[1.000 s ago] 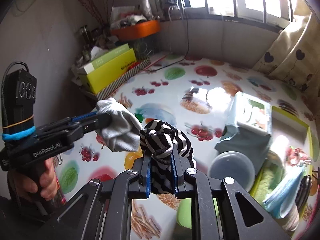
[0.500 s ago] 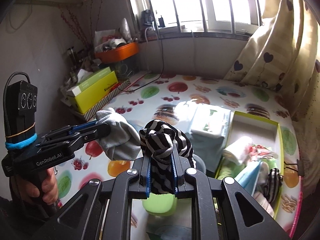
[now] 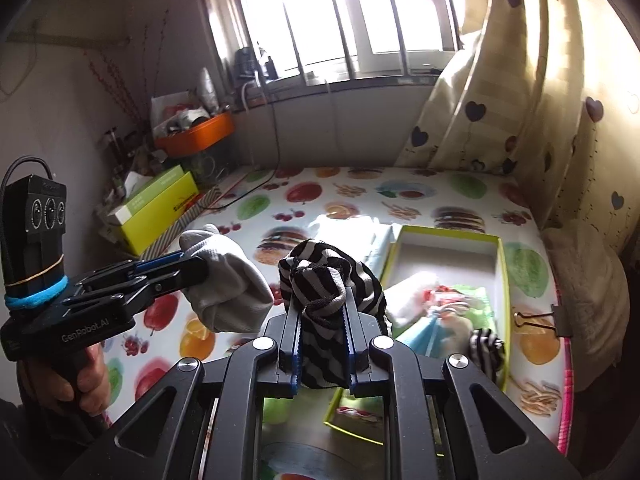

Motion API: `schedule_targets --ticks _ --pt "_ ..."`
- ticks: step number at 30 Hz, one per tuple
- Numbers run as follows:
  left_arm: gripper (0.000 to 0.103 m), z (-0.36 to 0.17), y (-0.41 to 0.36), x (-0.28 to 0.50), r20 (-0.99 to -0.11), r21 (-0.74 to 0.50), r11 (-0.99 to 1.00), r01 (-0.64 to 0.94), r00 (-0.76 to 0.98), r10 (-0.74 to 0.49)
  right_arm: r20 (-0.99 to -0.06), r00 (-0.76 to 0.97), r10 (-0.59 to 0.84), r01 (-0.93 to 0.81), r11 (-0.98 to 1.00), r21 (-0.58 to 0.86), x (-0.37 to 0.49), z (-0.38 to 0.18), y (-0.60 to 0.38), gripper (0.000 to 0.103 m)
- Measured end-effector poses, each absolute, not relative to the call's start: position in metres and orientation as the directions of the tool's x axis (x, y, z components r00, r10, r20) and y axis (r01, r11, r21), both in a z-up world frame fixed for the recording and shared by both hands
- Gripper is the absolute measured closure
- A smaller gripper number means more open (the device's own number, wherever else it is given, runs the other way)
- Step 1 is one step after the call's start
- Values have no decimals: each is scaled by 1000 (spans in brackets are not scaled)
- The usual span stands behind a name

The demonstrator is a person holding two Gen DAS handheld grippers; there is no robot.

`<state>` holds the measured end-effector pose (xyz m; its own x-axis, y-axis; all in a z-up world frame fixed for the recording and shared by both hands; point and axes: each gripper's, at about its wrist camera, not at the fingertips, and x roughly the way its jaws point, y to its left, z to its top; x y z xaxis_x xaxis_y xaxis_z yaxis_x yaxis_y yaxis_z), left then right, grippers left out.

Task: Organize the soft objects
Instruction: 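Lift and carry the grey sock and striped sock over the box, then lower the grey sock into the box and open the left gripper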

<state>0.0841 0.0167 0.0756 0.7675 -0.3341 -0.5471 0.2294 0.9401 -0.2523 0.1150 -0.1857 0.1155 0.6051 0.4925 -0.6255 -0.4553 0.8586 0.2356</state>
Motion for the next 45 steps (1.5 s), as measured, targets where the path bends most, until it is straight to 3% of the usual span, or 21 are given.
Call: schedule_targets --ticks 16,37,40,42,45 --pt "73 73 -32 125 -573 -248 924 291 725 -382 -634 652 416 -319 909 269 148 98 -255 88" --pt "73 55 -75 197 -641 -218 925 312 669 -377 -760 527 381 -281 922 267 171 31 -259 87" --pt "73 48 -82 209 -659 -221 923 315 649 -379 -767 513 385 -294 919 264 169 28 -256 79" --pt "73 44 -87 217 -672 -219 919 327 633 -385 -759 522 390 -300 917 264 166 31 -257 55" --pt "73 39 -94 227 -686 -222 913 342 610 -396 -743 549 382 -301 920 250 161 38 -259 50"
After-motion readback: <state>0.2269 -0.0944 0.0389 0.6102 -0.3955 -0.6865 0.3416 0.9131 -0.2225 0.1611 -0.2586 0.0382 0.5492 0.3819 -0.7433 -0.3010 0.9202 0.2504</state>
